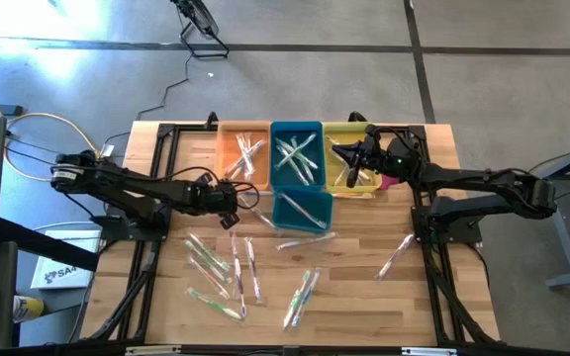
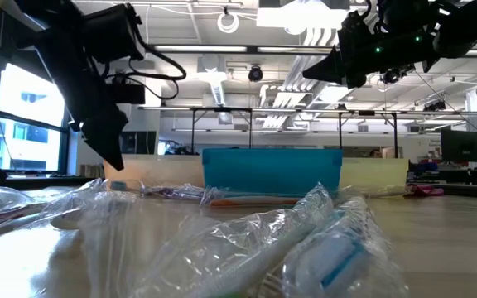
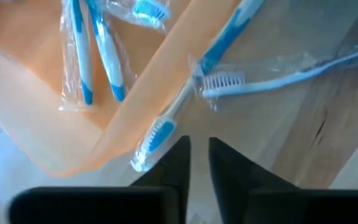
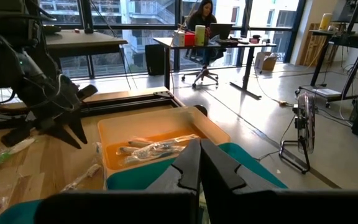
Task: Pick & Place Toothbrushes
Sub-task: Put the blue toothbrush into the orange bin
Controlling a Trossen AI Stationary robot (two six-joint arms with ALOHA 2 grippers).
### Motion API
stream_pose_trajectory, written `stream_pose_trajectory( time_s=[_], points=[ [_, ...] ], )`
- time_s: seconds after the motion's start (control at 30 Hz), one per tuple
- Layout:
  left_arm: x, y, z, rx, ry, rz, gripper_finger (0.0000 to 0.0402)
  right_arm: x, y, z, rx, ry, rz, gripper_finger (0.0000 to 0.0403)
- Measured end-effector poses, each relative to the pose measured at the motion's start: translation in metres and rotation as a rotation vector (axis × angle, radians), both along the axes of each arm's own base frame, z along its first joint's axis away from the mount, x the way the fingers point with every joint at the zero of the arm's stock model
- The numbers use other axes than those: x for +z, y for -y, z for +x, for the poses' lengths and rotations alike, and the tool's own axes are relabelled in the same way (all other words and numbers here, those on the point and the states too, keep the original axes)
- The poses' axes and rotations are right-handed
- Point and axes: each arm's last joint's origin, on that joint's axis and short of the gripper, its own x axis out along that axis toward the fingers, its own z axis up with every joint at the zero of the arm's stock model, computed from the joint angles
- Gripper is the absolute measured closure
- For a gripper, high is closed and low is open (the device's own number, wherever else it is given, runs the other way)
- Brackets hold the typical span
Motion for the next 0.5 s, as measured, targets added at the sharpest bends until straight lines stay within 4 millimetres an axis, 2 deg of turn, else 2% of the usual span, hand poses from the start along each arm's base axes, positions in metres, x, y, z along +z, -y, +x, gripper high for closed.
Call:
stream_pose_trajectory(
  time_s=[0.13, 0.5],
  points=[
    [-0.0003, 0.0000, 0.0027, 0.001, 0.019, 0.001, 0.0395, -0.0001, 0.0000, 0.0000, 0.000, -0.001, 0.000, 0.0401],
    [0.0003, -0.0006, 0.0031, 0.012, 0.026, 0.026, 0.0400, -0.0018, -0.0001, -0.0001, 0.000, -0.017, 0.008, 0.0401]
  ],
)
